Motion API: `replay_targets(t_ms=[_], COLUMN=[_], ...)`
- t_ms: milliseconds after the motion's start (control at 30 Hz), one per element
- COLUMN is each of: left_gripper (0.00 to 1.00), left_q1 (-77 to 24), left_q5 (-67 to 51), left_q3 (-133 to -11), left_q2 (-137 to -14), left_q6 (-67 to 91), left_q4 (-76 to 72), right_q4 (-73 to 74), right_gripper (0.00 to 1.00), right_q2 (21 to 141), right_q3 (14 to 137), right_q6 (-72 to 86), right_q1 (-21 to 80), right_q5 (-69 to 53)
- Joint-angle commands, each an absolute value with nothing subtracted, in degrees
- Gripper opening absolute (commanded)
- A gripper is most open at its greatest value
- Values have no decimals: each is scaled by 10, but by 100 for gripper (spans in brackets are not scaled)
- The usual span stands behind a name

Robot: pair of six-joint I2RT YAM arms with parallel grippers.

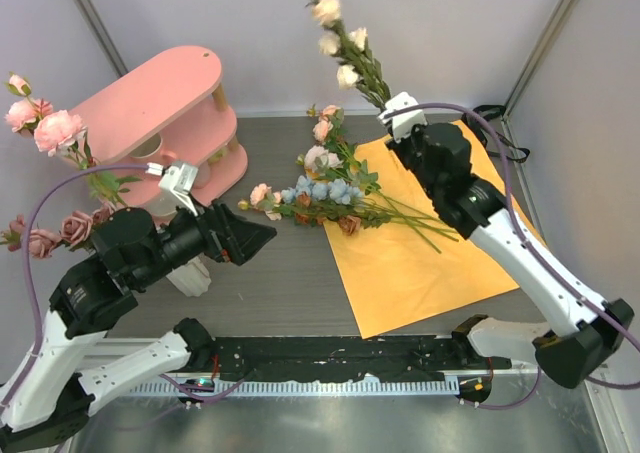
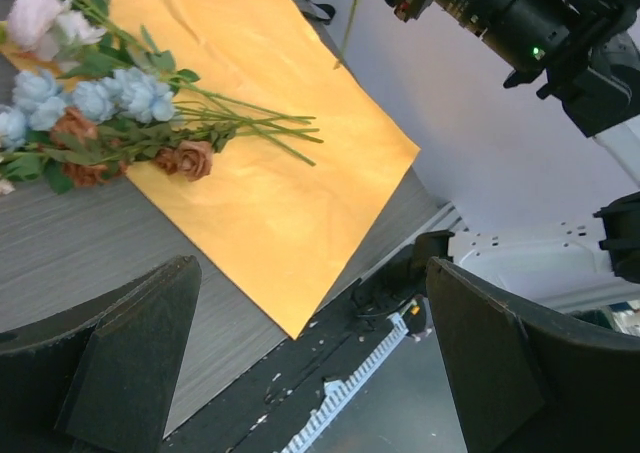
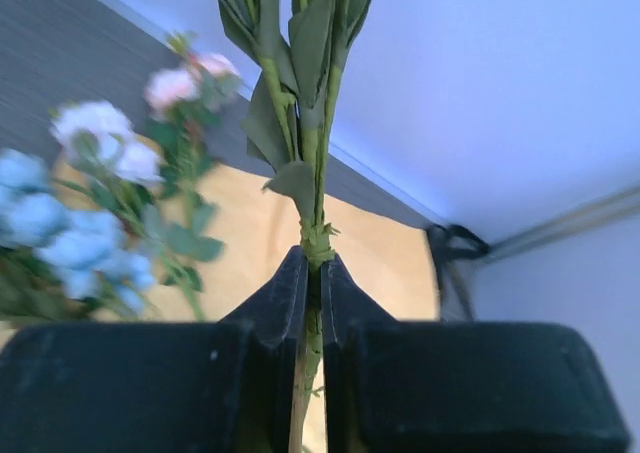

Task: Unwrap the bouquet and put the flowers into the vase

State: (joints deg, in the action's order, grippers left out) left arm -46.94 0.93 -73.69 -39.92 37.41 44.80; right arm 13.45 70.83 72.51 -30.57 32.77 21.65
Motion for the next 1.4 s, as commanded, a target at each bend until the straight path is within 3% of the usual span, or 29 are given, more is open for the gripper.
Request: replay_targets(t_ms=[0,100,233,433,600,900,1067,1100,1167,1200,1233,1267,1367], left_gripper=[100,100,100,100,93,65,34,21,12,0,0,0,0], left_q1=[-471,-471,-472,-471,-471,-470,-469,-470,-469,-469,-469,-469,-469], left_q5=[-60,-84,-92,-86,-69,-68,-71,-76,-74,-73,-68,-63,-41], left_q3=[-731,-735,-746,-772,-801,-808,-814,-816,-826,-831,-844,-850,-902], left_q2=[-428,-446,-480,-518,-556,-550,-544,-541,-540,-539,-538,-533,-525], left_q6=[397,414,422,426,415,417,406,403,396,389,373,363,280], left_q4=[340,299,272,258,282,254,255,257,277,287,313,327,415], right_q4=[100,-26,-224,-262,-265,-241,-235,-235,-236,-235,-229,-221,-180], right_gripper=[1,1,1,1,1,1,1,1,1,3,10,36,59], right_q2=[648,599,570,557,548,570,589,591,602,606,608,609,601], right_q3=[684,601,484,462,461,471,479,482,487,492,495,499,508], right_q6=[-69,54,259,248,236,203,189,187,185,185,186,191,168], right_q1=[329,329,336,415,472,503,538,542,550,552,553,554,554], right_q5=[-28,-198,-316,-331,-293,-288,-277,-273,-260,-257,-244,-230,-169])
